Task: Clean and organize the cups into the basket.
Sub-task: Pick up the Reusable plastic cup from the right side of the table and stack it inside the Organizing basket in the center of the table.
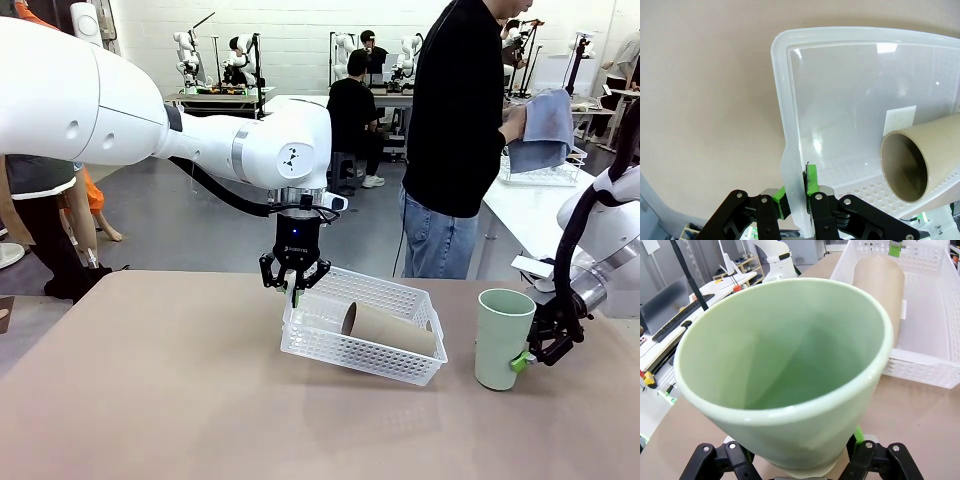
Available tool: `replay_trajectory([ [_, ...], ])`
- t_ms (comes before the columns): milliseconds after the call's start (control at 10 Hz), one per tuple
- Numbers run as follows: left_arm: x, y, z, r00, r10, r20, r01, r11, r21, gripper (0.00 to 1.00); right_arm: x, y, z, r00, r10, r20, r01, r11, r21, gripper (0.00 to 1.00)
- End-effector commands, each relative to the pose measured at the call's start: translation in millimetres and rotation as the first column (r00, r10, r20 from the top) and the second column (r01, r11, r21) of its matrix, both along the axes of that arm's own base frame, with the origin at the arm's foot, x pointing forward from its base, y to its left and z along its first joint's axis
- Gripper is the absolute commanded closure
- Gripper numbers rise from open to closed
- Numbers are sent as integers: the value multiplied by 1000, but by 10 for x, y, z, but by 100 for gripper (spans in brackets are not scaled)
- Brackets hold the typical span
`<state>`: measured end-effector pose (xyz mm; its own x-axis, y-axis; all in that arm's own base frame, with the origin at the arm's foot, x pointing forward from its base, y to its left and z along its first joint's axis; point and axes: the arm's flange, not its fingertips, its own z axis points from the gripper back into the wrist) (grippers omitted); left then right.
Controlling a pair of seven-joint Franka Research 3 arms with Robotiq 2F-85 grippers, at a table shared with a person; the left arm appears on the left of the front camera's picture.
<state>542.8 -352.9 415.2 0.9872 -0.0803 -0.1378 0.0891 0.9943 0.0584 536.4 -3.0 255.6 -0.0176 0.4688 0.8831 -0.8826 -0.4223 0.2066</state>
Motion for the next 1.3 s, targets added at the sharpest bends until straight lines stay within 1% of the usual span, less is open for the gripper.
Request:
replay_trajectory([
  [0, -8, 10, 12, 1000, 0, 1, 0, 1000, 0, 100, 13, -45, -20, 1000, -10, 20, 9, 1000, 5, 100],
  [100, -8, 10, 12, 1000, 0, 1, 0, 1000, 0, 100, 14, -59, -18, 998, -43, 39, 43, 999, 1, 100],
  [200, -8, 10, 12, 1000, 0, 1, 0, 1000, 0, 100, -38, -78, 74, 989, -140, 49, 141, 990, 0, 76],
  [300, -8, 10, 12, 1000, 0, 1, 0, 1000, 0, 100, -136, -48, 320, 954, -300, 7, 300, 954, 32, 76],
  [400, -8, 10, 12, 1000, 0, 1, 0, 1000, 0, 100, -250, -12, 676, 892, -453, 8, 451, 889, 79, 76],
  [500, -8, 10, 12, 1000, 0, 1, 0, 1000, 0, 100, -345, 18, 1046, 858, -513, -13, 512, 854, 87, 76],
  [600, -8, 10, 12, 1000, 0, 1, 0, 1000, 0, 100, -405, 62, 1439, 816, -576, -42, 578, 812, 86, 76],
  [700, -8, 10, 12, 1000, 0, 1, 0, 1000, 0, 100, -465, 143, 1735, 801, -596, -64, 599, 797, 75, 76],
  [800, -8, 10, 12, 1000, 0, 1, 0, 1000, 0, 100, -521, 241, 1963, 791, -607, -75, 612, 789, 61, 76],
  [900, -8, 10, 12, 1000, 0, 1, 0, 1000, 0, 100, -543, 310, 2117, 782, -616, -95, 622, 782, 43, 76],
  [1000, -8, 10, 12, 1000, 0, 1, 0, 1000, 0, 100, -520, 306, 2183, 745, -658, -110, 663, 748, 20, 76],
  [1100, -8, 10, 12, 1000, 0, 1, 0, 1000, 0, 100, -527, 172, 2173, 802, -593, -71, 597, 798, 81, 76],
  [1200, -8, 10, 12, 1000, 0, 1, 0, 1000, 0, 100, -527, 172, 2173, 802, -593, -71, 597, 798, 81, 76],
])
